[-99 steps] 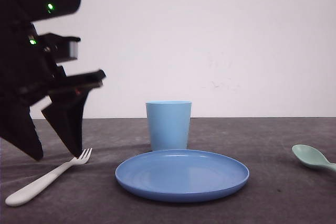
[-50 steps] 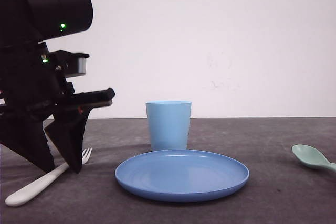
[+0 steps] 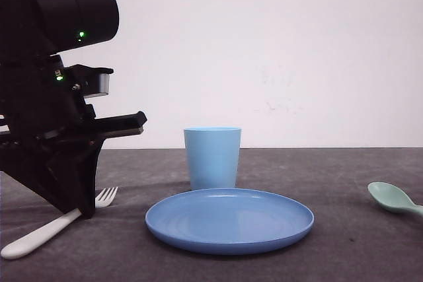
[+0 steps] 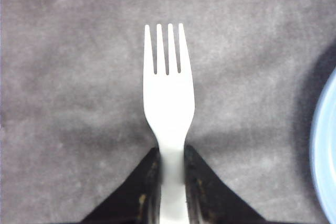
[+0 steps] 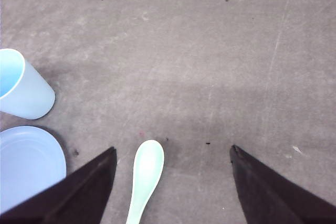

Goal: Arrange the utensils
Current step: 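Lower the left gripper onto the white fork and close on its handle, then lift the white fork with the left gripper and carry it over the cup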

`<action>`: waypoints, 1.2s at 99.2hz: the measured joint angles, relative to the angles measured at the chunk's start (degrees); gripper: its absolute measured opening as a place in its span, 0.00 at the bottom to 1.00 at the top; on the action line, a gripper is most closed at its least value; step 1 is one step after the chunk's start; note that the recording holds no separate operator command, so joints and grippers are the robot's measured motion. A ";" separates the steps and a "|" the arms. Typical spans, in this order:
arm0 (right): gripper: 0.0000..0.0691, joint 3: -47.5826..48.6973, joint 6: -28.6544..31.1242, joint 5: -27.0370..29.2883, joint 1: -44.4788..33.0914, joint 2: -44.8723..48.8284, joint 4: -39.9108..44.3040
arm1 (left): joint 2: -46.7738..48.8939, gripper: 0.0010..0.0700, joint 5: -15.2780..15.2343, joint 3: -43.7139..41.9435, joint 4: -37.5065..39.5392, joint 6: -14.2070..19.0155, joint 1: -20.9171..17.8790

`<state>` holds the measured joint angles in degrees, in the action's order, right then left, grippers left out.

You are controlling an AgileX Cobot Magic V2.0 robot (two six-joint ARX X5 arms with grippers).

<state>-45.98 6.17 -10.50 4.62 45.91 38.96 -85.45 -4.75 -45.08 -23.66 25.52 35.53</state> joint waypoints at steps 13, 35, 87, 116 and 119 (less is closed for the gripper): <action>0.62 0.00 0.00 0.00 0.00 0.00 0.02 | 0.04 0.04 0.02 -0.85 -0.48 0.04 0.02; 0.62 0.00 0.00 0.00 0.00 0.00 0.02 | 8.83 0.04 -4.48 -3.85 5.60 -1.09 0.42; 0.62 0.00 0.00 0.02 0.00 0.00 -4.13 | 7.74 0.04 -7.54 -4.48 47.58 -13.62 5.92; 0.62 0.00 0.00 0.13 0.00 0.00 -5.29 | -5.66 0.04 -7.52 -4.48 61.13 -16.00 7.63; 0.62 0.00 0.00 0.20 0.00 0.00 -5.29 | -6.62 0.04 -7.54 -4.48 61.83 -16.09 7.63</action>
<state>-45.98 6.17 -10.31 4.62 45.91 33.67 -92.07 -12.29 -49.56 38.17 9.43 43.16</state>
